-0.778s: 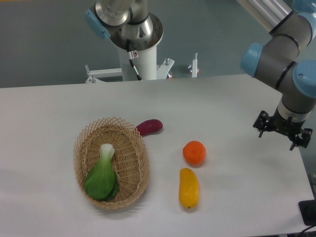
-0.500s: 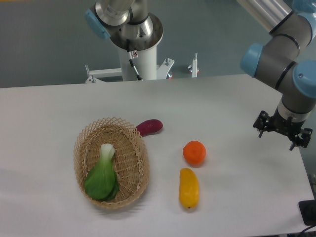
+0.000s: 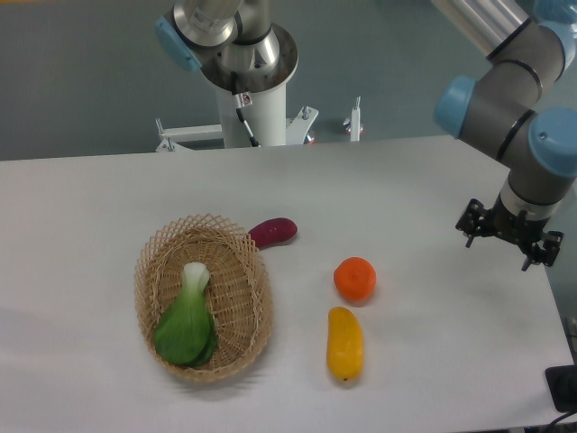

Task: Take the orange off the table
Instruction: 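Move the open gripper over the orange and lower it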

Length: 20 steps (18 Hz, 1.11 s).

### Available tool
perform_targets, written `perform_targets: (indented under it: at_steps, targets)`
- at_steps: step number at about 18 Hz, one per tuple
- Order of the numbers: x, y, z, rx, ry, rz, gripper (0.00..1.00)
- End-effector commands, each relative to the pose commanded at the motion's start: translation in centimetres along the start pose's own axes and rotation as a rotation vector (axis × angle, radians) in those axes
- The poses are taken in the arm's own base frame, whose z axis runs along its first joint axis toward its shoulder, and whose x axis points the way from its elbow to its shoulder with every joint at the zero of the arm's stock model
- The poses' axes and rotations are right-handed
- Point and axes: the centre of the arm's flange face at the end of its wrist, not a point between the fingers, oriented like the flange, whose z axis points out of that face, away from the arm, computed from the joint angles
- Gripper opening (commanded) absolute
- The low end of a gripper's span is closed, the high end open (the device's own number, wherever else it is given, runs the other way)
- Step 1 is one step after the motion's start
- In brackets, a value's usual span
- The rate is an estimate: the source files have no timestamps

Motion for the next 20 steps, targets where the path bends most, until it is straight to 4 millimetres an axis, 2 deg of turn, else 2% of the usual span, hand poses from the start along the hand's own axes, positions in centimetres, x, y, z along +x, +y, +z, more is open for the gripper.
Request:
perform_targets:
  at_steps: [5, 7, 11, 13, 17, 20]
  targets:
    - [1.1, -1.3, 0.1, -0.003, 0.011, -0.003, 1.00]
    - [2.1, -2.7, 0.5, -0.008, 0.019, -0.011, 1.00]
    - [4.2, -2.9, 1.6, -0.013, 0.050, -0.053, 1.00]
    - [5.7, -4.5, 1.8, -0.017, 0.057, -0.067, 1.00]
    - [7.1, -6.0, 2.4, -0.021, 0.072, -0.049, 1.00]
    - [8.3, -6.2, 3.4, -0.028, 0.099, -0.041, 1.00]
